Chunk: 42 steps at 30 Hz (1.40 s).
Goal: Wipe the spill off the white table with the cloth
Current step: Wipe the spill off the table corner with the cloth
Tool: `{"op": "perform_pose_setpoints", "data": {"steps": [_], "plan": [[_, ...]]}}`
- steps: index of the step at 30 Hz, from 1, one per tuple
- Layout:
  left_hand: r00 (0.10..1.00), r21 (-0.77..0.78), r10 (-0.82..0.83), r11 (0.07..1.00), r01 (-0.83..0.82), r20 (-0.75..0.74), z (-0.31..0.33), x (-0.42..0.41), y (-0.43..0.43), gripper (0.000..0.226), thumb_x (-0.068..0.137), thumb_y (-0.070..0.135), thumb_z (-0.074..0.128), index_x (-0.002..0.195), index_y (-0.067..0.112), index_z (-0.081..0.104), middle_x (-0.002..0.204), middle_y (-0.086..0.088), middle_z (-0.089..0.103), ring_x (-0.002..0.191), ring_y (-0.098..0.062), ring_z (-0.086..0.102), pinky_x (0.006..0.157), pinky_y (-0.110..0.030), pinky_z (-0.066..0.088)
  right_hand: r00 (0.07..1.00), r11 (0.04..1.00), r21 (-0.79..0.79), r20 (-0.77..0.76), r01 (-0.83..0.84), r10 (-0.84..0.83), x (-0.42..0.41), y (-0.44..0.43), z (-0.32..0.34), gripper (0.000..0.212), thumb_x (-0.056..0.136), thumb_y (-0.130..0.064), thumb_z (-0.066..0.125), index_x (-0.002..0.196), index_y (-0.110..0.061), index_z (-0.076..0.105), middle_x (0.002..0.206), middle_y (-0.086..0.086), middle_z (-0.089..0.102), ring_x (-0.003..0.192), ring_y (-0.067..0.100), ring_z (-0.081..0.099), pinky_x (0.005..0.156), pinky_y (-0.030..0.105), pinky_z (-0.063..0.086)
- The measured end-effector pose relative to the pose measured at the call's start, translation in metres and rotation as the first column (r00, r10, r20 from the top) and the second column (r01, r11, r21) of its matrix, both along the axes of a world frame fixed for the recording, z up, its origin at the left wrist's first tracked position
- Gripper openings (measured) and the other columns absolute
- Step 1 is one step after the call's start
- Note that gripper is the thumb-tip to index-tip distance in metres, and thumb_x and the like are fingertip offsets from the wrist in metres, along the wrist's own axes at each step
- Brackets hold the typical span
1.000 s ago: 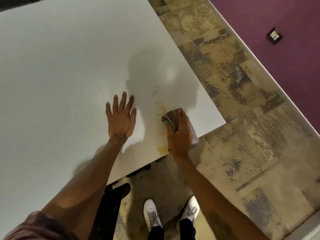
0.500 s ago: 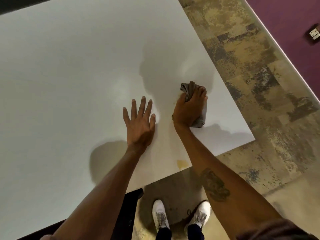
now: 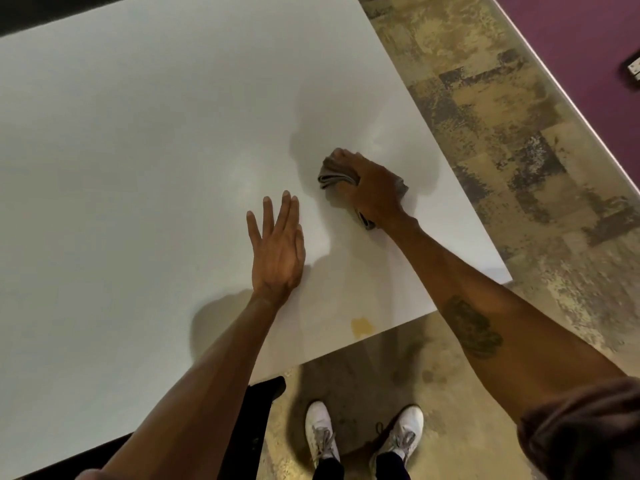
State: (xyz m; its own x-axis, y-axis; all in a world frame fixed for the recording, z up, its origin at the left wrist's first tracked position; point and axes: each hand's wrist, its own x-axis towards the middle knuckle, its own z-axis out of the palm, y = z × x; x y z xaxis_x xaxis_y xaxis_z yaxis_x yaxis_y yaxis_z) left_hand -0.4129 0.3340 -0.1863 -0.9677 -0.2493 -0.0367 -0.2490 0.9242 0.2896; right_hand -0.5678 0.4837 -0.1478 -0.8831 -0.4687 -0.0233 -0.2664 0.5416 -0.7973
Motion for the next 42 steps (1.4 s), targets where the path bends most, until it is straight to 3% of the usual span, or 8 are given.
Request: {"op": "perform_pose_setpoints", "data": {"steps": [5,11,19,23,27,35,39,42], "plan": [[0.995,0.092,0.026,0.996,-0.017,-0.094,-0.001,-0.001,-0.001,0.054,0.108,0.020,0.023,0.161,0.010,0.021,0.168,-0.008,0.022,0.157,-0.031,0.014,0.126,-0.058,0.005,0.982,0.982,-0.023,-0.014,-0.189,0.189,0.040,0.018,-0.007,0.056,0.086,-0.034,0.062,0.135,-0.008,0.057,0.137,0.013,0.059,0.131,0.028,0.053,0.113,0.047,0.040],[0.980,0.215,0.070,0.976,-0.028,-0.187,0.000,0.002,-0.001,0.048,0.111,0.021,0.024,0.158,0.010,0.031,0.162,-0.005,0.038,0.154,-0.033,0.023,0.127,-0.056,0.005,0.934,0.940,0.004,-0.108,-0.341,0.340,0.097,0.049,-0.014,0.048,0.084,-0.017,0.071,0.129,-0.006,0.061,0.135,0.016,0.060,0.128,0.031,0.056,0.109,0.053,0.043],[0.984,0.172,-0.023,0.984,0.055,-0.179,0.000,0.009,0.002,0.048,0.112,0.027,0.024,0.158,0.016,0.032,0.162,-0.001,0.038,0.155,-0.032,0.022,0.125,-0.059,0.006,0.909,0.909,-0.011,-0.015,-0.416,0.416,0.167,0.078,-0.015,0.056,0.082,-0.006,0.068,0.136,-0.015,0.058,0.144,0.007,0.054,0.139,0.019,0.044,0.119,0.040,0.031],[0.981,0.151,-0.059,0.985,0.088,-0.183,0.000,0.011,0.003,0.048,0.111,0.027,0.023,0.157,0.017,0.033,0.161,-0.002,0.039,0.153,-0.034,0.025,0.125,-0.059,0.009,0.848,0.855,0.002,-0.124,-0.519,0.515,0.197,0.087,-0.021,0.050,0.089,-0.017,0.059,0.138,-0.006,0.054,0.144,0.010,0.054,0.140,0.018,0.041,0.122,0.029,0.022],[0.977,0.144,-0.072,0.984,0.101,-0.199,-0.002,0.011,0.004,0.046,0.111,0.026,0.024,0.156,0.018,0.035,0.159,-0.001,0.042,0.152,-0.033,0.027,0.124,-0.057,0.011,0.803,0.821,-0.017,-0.220,-0.571,0.554,0.222,0.099,-0.027,0.045,0.094,-0.016,0.063,0.136,-0.001,0.054,0.144,0.013,0.053,0.141,0.023,0.041,0.122,0.034,0.022],[0.975,0.081,-0.109,0.989,0.126,-0.192,-0.003,0.008,0.005,0.043,0.109,0.028,0.030,0.150,0.019,0.041,0.151,-0.003,0.051,0.140,-0.038,0.041,0.116,-0.062,0.025,0.650,0.744,0.203,-0.377,-0.637,0.660,0.225,0.108,-0.026,0.039,0.095,-0.019,0.060,0.132,-0.006,0.059,0.146,0.013,0.051,0.144,0.032,0.034,0.122,0.043,0.020],[0.987,-0.011,-0.115,0.993,0.115,-0.111,0.001,0.009,0.012,0.052,0.109,0.044,0.025,0.157,0.025,0.031,0.162,-0.005,0.037,0.153,-0.036,0.024,0.120,-0.062,0.019,0.538,0.730,0.441,-0.494,-0.522,0.683,0.227,0.112,-0.035,0.052,0.087,-0.013,0.059,0.138,-0.022,0.055,0.156,0.006,0.039,0.147,0.045,0.016,0.118,0.059,0.016],[0.987,-0.038,-0.132,0.991,0.129,-0.087,0.004,0.007,0.022,0.061,0.105,0.054,0.016,0.160,0.029,0.024,0.166,-0.003,0.029,0.156,-0.034,0.017,0.121,-0.060,0.015,0.488,0.759,0.407,-0.590,-0.508,0.643,0.226,0.112,-0.049,0.052,0.086,-0.005,0.062,0.135,-0.023,0.059,0.152,0.006,0.045,0.142,0.047,0.030,0.113,0.062,0.024]]}}
